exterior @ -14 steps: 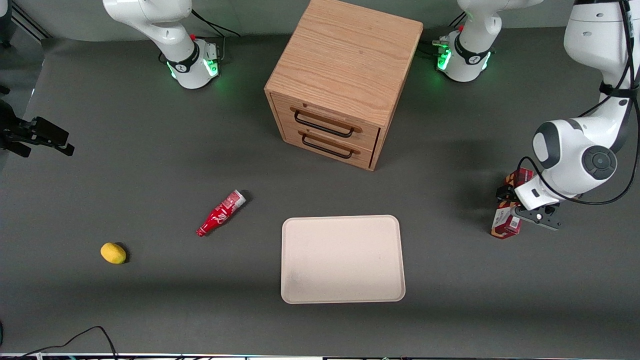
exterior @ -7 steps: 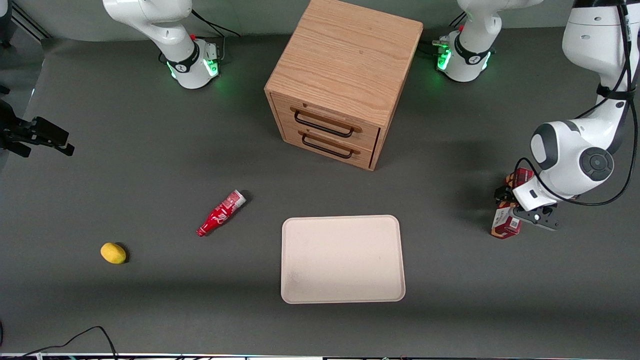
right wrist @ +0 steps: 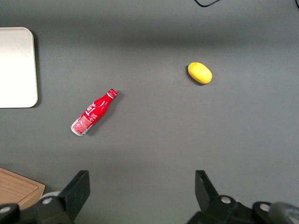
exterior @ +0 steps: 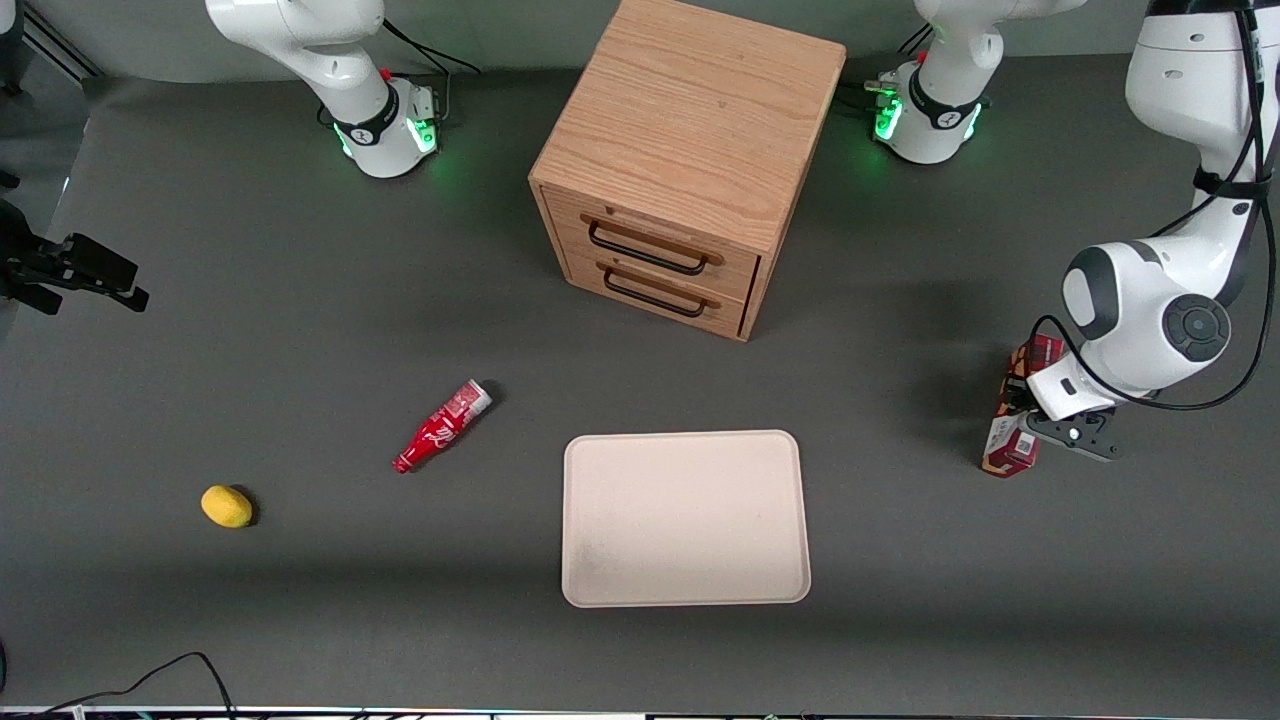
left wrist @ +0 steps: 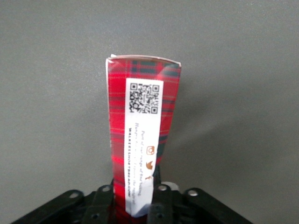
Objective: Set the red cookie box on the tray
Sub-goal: 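Close the left gripper on the end of the cookie box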
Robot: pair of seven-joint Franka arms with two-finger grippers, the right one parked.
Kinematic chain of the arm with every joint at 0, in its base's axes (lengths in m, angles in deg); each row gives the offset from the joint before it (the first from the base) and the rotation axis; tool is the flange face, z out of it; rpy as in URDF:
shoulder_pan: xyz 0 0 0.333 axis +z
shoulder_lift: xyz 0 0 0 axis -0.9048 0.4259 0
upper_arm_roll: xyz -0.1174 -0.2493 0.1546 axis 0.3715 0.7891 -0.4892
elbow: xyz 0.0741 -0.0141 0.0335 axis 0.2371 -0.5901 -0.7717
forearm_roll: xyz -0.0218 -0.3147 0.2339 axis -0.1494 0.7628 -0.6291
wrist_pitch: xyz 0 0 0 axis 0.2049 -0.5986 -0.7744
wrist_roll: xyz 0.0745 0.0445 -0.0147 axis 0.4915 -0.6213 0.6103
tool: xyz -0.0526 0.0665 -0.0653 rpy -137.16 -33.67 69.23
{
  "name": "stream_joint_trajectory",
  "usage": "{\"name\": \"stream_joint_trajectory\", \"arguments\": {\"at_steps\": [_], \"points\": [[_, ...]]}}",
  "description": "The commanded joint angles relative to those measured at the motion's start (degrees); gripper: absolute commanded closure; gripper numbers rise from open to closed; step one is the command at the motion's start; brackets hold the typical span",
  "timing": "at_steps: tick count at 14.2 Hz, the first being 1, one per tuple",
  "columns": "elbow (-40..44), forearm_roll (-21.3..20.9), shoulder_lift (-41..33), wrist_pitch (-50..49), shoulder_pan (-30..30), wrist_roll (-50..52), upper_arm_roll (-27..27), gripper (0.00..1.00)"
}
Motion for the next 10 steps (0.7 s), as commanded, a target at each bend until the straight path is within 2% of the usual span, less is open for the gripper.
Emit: {"name": "stream_joint_trajectory", "arguments": {"at_steps": [1, 7, 10], "points": [[-0.3, 1.1, -0.4, 0.6, 0.3, -1.8, 0.1, 1.00], [0.2, 1.1, -0.7, -0.5, 0.2, -1.9, 0.1, 1.00], [3.8, 1.1, -4.1, -8.6, 0.1, -1.9, 0.2, 1.00]]}}
